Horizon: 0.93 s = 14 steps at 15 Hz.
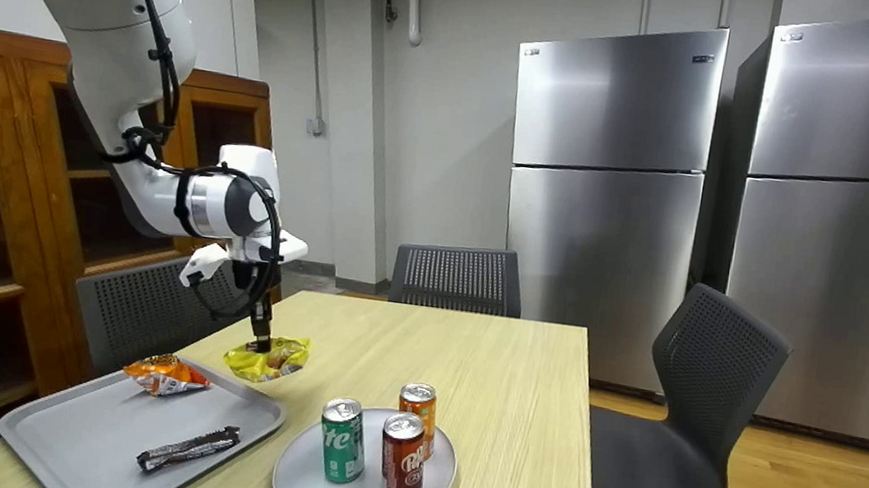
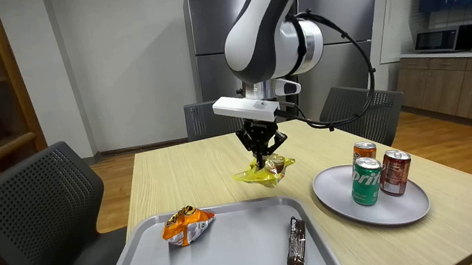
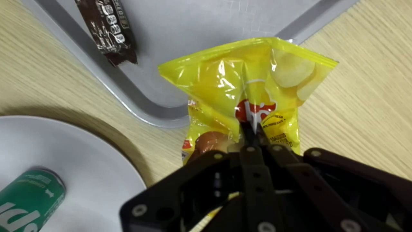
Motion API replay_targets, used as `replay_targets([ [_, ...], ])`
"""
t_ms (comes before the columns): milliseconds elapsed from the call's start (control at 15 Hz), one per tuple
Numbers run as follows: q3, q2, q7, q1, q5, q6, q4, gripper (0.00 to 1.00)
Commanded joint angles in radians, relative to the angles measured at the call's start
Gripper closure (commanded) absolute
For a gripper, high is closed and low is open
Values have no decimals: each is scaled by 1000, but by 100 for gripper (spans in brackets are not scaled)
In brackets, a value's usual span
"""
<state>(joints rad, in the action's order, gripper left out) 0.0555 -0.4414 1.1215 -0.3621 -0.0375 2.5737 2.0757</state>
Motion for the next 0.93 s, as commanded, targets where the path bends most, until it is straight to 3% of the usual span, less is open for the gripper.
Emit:
replay_targets([
  [0, 23, -42, 110, 1, 40, -11, -55, 100],
  [733, 57, -107, 335, -14, 74, -13, -91, 100],
  [800, 57, -109, 357, -15, 72, -12, -92, 74],
  [867, 58, -108, 374, -17, 77, -13, -91, 72],
])
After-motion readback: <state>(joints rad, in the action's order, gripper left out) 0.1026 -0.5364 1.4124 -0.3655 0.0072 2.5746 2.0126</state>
